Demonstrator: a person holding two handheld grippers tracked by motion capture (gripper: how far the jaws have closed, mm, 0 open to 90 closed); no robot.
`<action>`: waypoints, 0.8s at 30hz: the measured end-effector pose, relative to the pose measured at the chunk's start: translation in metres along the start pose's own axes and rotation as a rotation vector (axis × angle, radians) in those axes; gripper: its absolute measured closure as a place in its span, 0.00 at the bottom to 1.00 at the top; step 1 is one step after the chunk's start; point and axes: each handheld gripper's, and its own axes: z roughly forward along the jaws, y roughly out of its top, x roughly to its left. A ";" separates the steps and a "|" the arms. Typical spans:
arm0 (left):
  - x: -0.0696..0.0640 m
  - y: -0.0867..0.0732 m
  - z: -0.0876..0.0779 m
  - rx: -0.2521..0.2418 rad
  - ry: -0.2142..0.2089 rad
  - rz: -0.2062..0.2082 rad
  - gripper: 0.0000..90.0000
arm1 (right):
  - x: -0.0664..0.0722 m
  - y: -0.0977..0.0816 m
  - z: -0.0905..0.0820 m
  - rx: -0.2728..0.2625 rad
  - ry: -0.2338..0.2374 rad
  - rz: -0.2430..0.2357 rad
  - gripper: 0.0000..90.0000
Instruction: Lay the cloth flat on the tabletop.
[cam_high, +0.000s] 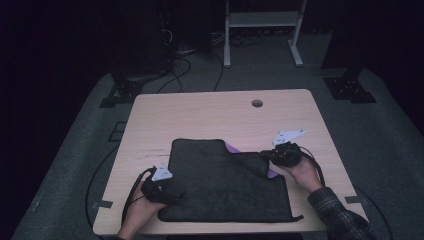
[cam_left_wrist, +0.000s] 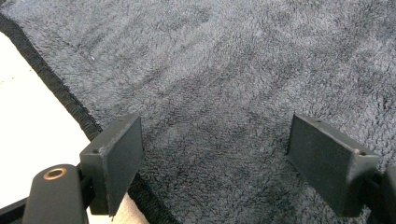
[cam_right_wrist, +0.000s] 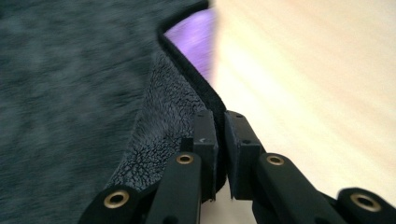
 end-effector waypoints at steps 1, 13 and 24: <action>0.000 0.000 0.000 0.000 0.000 0.000 0.19 | -0.004 0.003 -0.004 -0.011 -0.009 0.017 0.92; 0.002 -0.005 0.000 -0.033 -0.007 0.012 0.17 | -0.051 0.011 -0.001 -0.009 -0.146 0.074 0.92; 0.002 -0.006 0.001 -0.051 -0.013 0.013 0.15 | -0.073 -0.007 0.031 0.087 -0.194 0.141 0.61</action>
